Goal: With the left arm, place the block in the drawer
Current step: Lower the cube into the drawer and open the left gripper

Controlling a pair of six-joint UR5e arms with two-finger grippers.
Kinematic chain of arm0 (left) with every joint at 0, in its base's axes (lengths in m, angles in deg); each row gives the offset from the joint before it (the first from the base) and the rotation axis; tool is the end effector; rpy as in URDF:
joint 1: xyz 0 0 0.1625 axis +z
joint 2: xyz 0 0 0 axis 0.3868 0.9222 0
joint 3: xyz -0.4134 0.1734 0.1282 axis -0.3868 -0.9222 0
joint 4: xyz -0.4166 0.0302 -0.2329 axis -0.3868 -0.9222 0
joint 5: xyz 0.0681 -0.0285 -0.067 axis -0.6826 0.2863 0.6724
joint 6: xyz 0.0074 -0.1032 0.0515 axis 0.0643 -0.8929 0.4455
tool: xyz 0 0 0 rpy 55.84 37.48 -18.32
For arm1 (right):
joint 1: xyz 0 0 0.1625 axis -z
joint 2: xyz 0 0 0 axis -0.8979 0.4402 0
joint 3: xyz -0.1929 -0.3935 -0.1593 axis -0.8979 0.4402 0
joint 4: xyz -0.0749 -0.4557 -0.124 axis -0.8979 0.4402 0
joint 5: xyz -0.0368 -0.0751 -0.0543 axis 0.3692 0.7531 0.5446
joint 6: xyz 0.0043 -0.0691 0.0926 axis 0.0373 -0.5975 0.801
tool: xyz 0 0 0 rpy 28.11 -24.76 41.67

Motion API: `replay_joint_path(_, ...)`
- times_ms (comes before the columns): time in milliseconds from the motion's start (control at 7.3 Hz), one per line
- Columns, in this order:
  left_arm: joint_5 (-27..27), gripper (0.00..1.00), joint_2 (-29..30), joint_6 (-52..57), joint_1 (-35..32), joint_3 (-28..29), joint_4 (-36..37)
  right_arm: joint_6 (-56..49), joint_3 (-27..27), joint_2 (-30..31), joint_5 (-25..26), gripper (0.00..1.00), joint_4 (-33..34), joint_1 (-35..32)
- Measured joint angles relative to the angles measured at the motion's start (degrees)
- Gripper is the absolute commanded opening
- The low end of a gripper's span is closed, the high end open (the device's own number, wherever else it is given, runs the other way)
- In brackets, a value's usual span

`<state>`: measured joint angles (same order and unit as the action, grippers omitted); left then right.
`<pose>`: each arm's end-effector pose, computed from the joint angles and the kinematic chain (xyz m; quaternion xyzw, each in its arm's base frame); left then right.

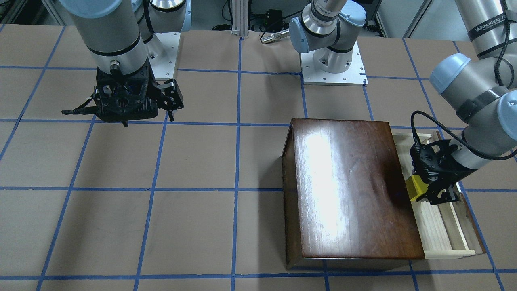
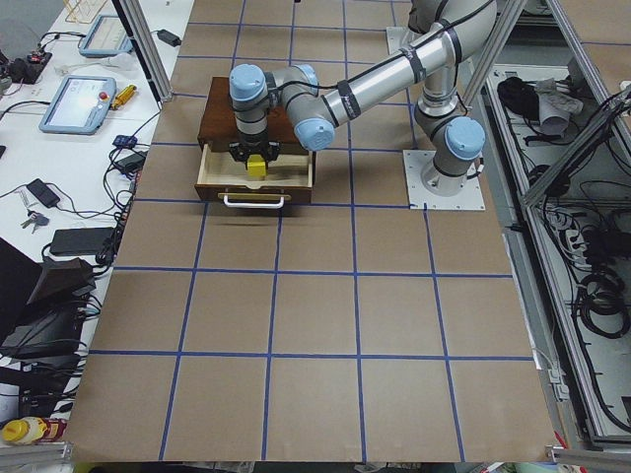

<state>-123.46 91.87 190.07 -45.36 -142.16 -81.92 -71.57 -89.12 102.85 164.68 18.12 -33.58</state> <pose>0.1184 -0.6712 0.3107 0.6694 0.7421 -0.0347 0.0005 0.2082 -0.5922 0.4922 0.0882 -0.9959 -0.0093 0.0172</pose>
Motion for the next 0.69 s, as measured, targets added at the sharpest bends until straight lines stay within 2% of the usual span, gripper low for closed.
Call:
replay_joint_path(137, 0.13, 0.97, -0.1, -0.43, -0.03, -0.06, 0.35, -0.02, 0.0, 0.0, 0.0, 1.0, 0.0, 0.0)
replay_joint_path(411, 0.5, 0.95, -1.8, -1.54, -0.45, 0.26, 0.43, -0.06, 0.0, 0.0, 0.0, 1.0, 0.0, 0.0)
replay_joint_path(685, 1.21, 0.95, -6.5, -4.56, -0.9, 0.47, -1.37, -0.04, 0.0, 0.01, 0.0, 1.0, 0.0, 0.0)
